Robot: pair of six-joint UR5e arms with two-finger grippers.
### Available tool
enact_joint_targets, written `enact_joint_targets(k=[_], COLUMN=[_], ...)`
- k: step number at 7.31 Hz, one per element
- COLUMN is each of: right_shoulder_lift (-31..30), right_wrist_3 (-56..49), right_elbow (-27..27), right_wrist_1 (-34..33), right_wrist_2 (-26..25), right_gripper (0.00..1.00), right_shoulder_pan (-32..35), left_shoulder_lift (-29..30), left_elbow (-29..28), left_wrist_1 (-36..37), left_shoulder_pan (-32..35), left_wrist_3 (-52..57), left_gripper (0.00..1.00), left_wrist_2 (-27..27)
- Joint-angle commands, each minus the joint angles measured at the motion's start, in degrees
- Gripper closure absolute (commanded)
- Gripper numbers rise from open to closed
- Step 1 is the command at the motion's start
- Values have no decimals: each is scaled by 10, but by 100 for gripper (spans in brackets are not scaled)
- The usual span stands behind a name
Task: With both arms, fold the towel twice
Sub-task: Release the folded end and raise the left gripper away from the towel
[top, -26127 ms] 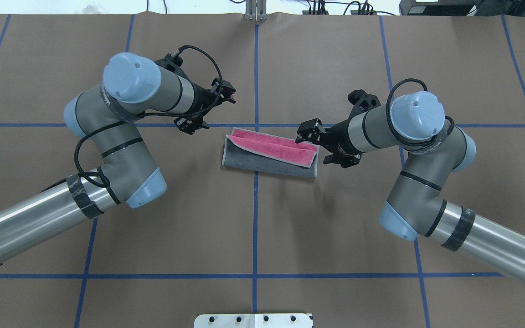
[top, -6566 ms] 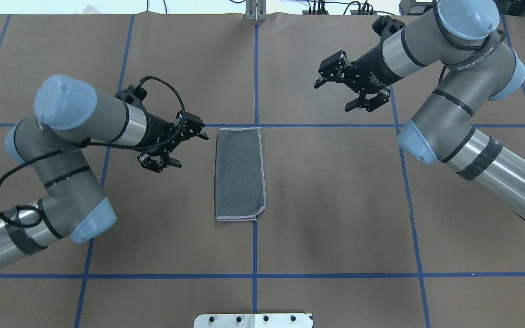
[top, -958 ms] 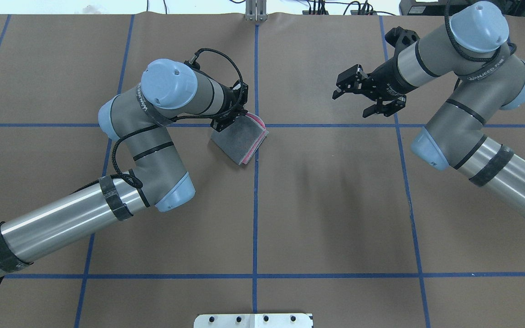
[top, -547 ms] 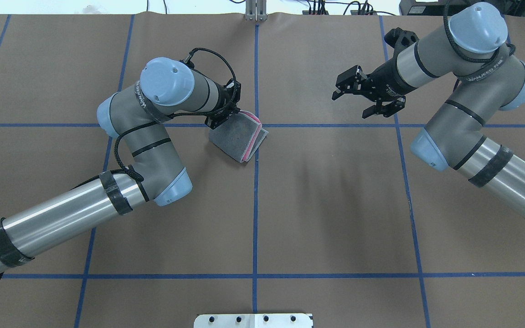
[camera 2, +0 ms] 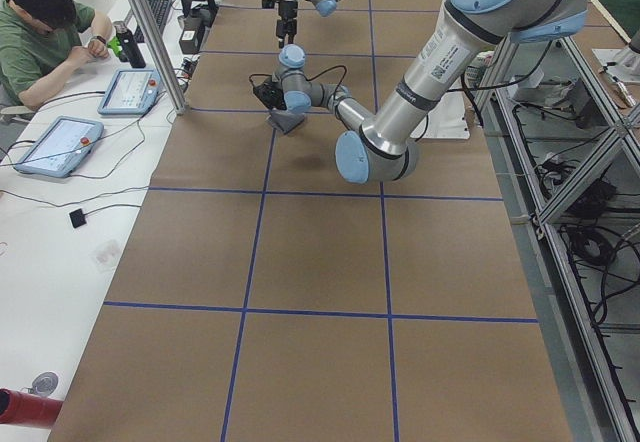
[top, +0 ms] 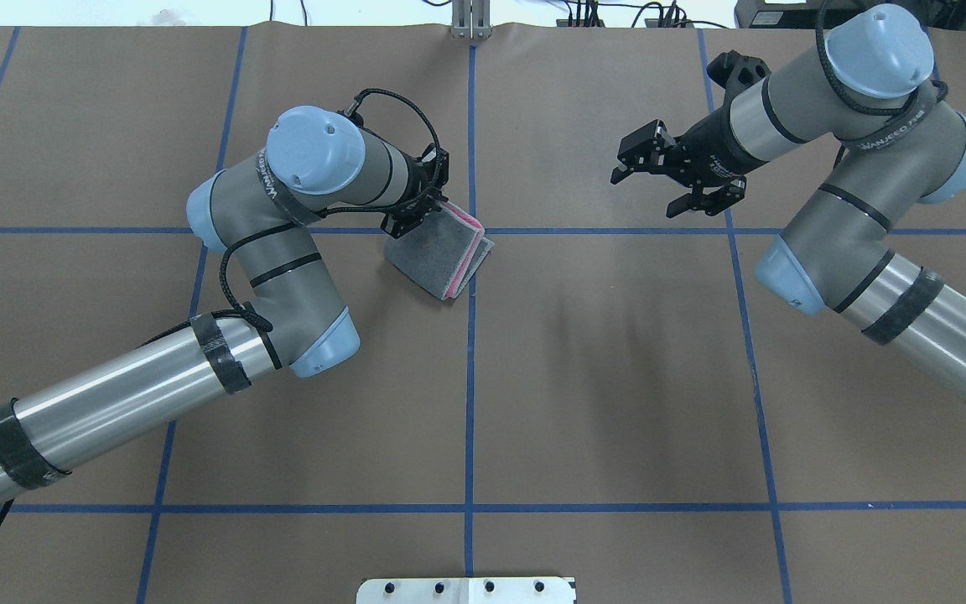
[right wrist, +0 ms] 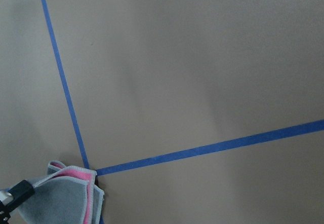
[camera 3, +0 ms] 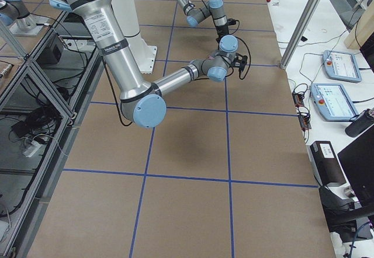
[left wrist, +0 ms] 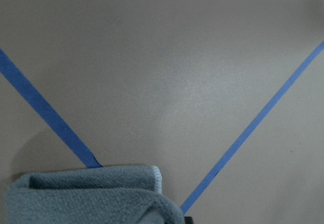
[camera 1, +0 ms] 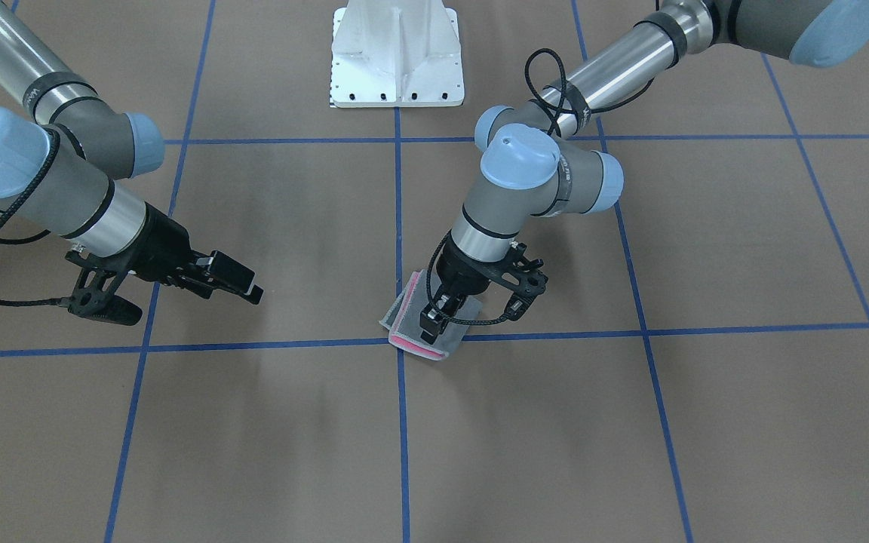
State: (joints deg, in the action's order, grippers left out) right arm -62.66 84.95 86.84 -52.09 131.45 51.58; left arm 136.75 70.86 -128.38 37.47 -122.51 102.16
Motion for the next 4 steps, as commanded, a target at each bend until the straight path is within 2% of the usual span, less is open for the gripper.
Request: enact_joint_targets(k=[1,2,3,4], right_shoulder_lift=[3,10,30,51], right_wrist_3=[0,-2,-11,-55], right_elbow=[-2,-4,-22,-45], right_wrist_1=[-1,-1,-1,1], right_wrist_2=[-5,-6,-20,-49], right_gripper=[0,0,0,0], right_shoulder_pan=[-2,-3,-3,-6], left_shoulder_lift=[-1,-1,-1,-4], left_elbow=[0,1,6,17], left_wrist_1=[2,3,6,4], left_shoulder_pan=[20,36,58,77], left_wrist_3=[5,6,6,15], left_gripper=[0,0,0,0], left_wrist_2=[2,29,86,122])
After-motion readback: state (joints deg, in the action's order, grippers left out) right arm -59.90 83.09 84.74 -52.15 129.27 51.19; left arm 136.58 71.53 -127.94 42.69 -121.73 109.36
